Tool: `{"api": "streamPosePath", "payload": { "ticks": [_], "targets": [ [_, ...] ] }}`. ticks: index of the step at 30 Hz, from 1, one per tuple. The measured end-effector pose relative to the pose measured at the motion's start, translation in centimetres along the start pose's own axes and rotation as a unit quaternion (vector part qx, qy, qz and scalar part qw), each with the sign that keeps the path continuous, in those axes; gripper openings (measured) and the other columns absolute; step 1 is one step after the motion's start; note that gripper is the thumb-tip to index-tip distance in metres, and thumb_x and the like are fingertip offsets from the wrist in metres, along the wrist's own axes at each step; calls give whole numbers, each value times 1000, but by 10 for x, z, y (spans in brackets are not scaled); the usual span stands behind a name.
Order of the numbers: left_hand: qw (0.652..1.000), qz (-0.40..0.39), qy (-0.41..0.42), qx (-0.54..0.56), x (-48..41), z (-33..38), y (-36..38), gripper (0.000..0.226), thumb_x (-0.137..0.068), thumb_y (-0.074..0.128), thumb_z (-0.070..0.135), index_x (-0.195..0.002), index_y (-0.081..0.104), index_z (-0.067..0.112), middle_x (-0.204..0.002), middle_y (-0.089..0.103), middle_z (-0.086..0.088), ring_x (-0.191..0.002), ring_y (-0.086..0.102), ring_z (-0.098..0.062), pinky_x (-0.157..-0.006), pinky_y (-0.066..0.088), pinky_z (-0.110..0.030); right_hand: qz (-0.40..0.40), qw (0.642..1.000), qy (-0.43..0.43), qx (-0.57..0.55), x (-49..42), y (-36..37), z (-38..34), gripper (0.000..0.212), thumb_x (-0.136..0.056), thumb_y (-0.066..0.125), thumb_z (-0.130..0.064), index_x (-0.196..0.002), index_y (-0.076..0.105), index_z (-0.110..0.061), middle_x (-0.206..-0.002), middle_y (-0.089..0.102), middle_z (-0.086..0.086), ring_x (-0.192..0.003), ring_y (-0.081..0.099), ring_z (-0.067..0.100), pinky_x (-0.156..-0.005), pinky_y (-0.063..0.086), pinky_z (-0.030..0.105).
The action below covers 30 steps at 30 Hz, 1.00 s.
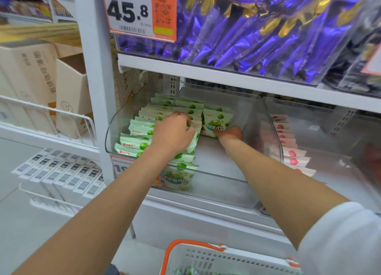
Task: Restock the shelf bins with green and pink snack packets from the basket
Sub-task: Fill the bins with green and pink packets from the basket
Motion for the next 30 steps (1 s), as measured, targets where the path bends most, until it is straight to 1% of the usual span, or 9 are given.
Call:
{"api": "streamPosePath", "payload": {
  "ticks": [3,7,9,11,16,23,25,27,30],
  "targets": [
    [1000,-7,-3,1,2,1,-2,33,-96,49,31,-123,62,18,-125,60,-5,-108,59,-26,-93,47,-40,-5,1000,5,23,11,-8,-2,55,-77,80,-31,-119,58,-3,-126,59,15,-113,60,33,-93,52,37],
    [1000,-21,-15,12,9,8,-7,33,-97,48,29,-123,62,16,-128,57,-6,-106,60,-28,-88,50,-37,-24,997,-65,45,26,-15,-16,51,-82,73,-30,-126,56,-8,-125,62,10,-114,60,31,-91,52,34],
    [1000,-21,-17,12,11,8,-7,32,-97,47,29,-123,62,16,-129,56,-6,-103,60,-27,-87,50,-37,-25,995,-74,55,27,-15,-21,38,-91,63,-30,-121,60,-7,-123,64,14,-112,61,33,-87,50,32],
    [1000,-19,-14,14,9,7,-6,32,-97,47,29,-123,62,16,-130,56,-5,-102,60,-27,-86,50,-37,-7,997,-68,31,23,-17,-24,32,-99,51,-26,-118,60,-3,-123,62,18,-113,59,36,-84,46,34],
    [1000,-14,-7,9,4,2,-2,33,-98,47,31,-125,60,18,-131,55,-4,-106,59,-26,-84,48,-35,-9,999,-39,22,8,-1,-15,42,-103,42,-28,-135,44,-2,-137,51,20,-124,50,37,-94,43,36],
    [1000,4,3,-5,1,2,-1,33,-97,47,32,-124,61,19,-130,56,-4,-106,59,-26,-84,47,-34,-11,997,-65,46,6,7,-23,46,-103,37,-33,-138,42,-4,-140,47,19,-127,47,36,-99,40,36],
    [1000,6,9,-7,2,3,-1,33,-97,46,32,-123,62,19,-130,56,-4,-106,60,-27,-85,48,-35,-27,996,-65,59,7,10,-22,50,-102,38,-37,-138,41,-4,-141,46,20,-127,46,38,-103,41,39],
    [1000,8,14,-8,2,4,-1,33,-97,46,32,-123,62,18,-130,56,-5,-106,60,-27,-86,48,-36,-30,996,-56,56,4,10,-18,55,-99,44,-43,-136,43,-2,-139,48,20,-124,49,37,-101,43,39],
    [1000,8,16,-9,2,3,0,33,-97,46,31,-124,61,18,-130,56,-5,-106,59,-27,-86,48,-36,-8,1000,-26,-15,-2,4,-8,49,-89,65,-44,-110,57,0,-117,61,17,-103,61,33,-78,47,32]
  ]
}}
Point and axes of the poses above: each hand's wrist, its own x-axis away from the middle knuckle, its own y-axis out of the palm, z = x × y, the point moved 8 cm from there along -x, towards the middle knuckle
